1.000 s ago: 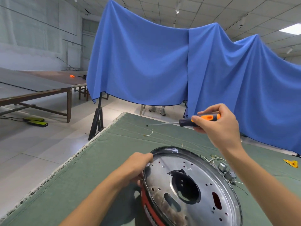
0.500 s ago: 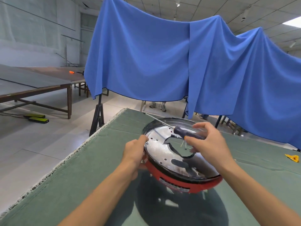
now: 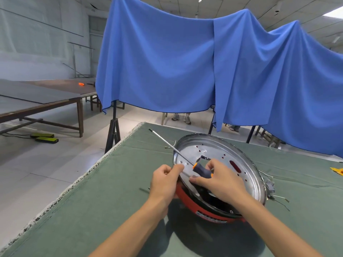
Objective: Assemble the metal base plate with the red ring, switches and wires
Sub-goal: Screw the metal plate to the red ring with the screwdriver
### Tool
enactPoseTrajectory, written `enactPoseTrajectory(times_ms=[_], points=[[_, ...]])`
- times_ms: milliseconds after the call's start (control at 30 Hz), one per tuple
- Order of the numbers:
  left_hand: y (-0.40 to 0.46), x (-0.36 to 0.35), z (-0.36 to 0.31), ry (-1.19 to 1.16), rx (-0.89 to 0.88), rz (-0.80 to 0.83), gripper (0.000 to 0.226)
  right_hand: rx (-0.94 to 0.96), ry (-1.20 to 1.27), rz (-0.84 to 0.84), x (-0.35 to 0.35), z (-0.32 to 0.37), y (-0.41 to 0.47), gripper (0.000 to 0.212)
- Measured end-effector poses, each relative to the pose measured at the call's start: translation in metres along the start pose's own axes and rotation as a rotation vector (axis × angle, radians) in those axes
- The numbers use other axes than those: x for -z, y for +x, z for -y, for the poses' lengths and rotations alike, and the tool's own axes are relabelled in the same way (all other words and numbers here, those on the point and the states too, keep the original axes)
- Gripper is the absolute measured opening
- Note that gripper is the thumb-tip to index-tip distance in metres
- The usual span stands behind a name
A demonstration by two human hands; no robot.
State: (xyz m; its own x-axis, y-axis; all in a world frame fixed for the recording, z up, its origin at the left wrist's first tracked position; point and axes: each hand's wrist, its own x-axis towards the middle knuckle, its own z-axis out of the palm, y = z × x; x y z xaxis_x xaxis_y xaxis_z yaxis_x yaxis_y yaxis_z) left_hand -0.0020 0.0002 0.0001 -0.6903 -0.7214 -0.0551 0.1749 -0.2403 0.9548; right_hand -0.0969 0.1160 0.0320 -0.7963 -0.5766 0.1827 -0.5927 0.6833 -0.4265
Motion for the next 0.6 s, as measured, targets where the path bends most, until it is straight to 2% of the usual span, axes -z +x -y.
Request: enactPoseTrajectory(times_ms=[133,200,300,367,467,600], points=[[0.0,-0.001,-0.002,-0.041,0.046,0.117,0.028,-0.047,0.086,-0.032,0.005,-0.012,0.004,0.052],[0.009,0.005,-0.003,0.04,0.024,0.064,0.029,-0.071,0.12,-0.037,0.011,-0.019,0.008,0.052],[0.026,0.026,-0.001,0.283,-0.098,-0.084,0.016,-0.097,0.147,-0.043,0.015,-0.031,0.01,0.052],[0.035,0.041,0.0,0.532,-0.182,-0.118,0.019,-0.104,0.132,-0.041,0.013,-0.035,0.01,0.052],[0.043,0.058,-0.004,0.945,-0.197,-0.111,0.025,-0.1,0.096,-0.035,0.008,-0.036,0.01,0.052],[0.048,0.074,-0.01,1.13,-0.145,0.014,0.039,-0.091,0.077,-0.018,0.008,-0.035,0.011,0.052]])
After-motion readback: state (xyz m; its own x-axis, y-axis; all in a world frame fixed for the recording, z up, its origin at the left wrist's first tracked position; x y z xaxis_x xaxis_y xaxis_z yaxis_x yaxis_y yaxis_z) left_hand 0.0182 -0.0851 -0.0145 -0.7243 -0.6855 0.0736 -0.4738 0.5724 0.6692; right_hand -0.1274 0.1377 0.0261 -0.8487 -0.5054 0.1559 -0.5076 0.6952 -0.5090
